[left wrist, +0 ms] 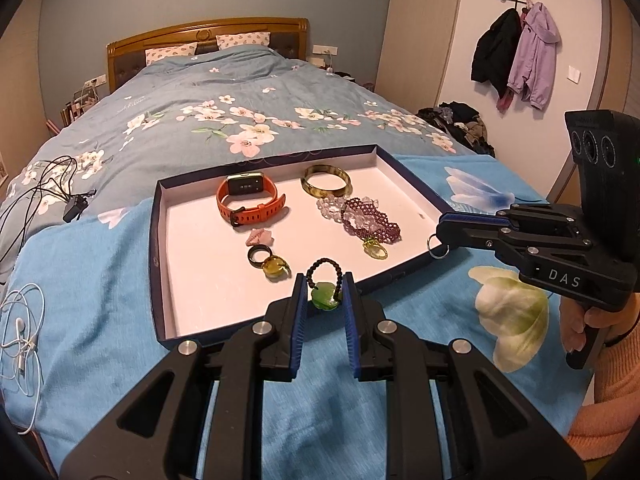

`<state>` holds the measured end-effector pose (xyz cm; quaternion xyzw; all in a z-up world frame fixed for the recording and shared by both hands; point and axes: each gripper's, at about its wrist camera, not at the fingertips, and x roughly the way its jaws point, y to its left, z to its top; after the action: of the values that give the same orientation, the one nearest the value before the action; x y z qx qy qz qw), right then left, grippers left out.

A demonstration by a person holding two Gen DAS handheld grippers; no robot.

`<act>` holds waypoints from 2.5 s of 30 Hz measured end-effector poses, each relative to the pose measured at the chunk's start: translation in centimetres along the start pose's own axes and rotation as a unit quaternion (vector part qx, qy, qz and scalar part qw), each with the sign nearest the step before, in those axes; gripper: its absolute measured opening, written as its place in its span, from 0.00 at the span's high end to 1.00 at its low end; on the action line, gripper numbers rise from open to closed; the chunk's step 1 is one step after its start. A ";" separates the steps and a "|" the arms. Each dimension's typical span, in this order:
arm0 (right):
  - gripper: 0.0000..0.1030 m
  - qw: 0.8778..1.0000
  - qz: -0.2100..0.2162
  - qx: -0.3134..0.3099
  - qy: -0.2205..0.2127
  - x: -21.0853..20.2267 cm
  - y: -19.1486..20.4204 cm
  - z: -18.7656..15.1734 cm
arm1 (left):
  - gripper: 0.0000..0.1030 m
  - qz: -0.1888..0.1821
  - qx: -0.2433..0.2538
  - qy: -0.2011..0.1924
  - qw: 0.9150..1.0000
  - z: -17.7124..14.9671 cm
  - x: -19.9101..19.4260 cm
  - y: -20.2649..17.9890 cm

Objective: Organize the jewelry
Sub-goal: 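Carry the silver ring over the white box with the right tool while the left tool holds its ring, then lower both rings into the box while both tools open to release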

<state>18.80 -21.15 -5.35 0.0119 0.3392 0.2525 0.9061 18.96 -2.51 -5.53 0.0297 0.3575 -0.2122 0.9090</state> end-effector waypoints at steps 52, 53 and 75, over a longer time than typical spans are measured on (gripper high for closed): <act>0.96 1.000 -0.017 -0.003 0.005 2.1 -1.6 1.7 | 0.83 0.020 -0.001 0.002 1.000 1.8 1.9 1.5; 0.96 1.000 -0.017 -0.003 0.005 2.1 -1.7 1.7 | 0.83 0.020 -0.001 0.002 1.000 1.8 1.9 1.4; 0.96 1.000 -0.025 -0.003 0.016 3.2 -1.9 2.1 | 0.83 0.025 -0.004 0.012 1.000 2.1 3.0 2.7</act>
<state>23.08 -21.02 -6.04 -0.0034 0.3528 0.2305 0.9069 23.35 -1.62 -6.23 0.0377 0.3681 -0.1879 0.9098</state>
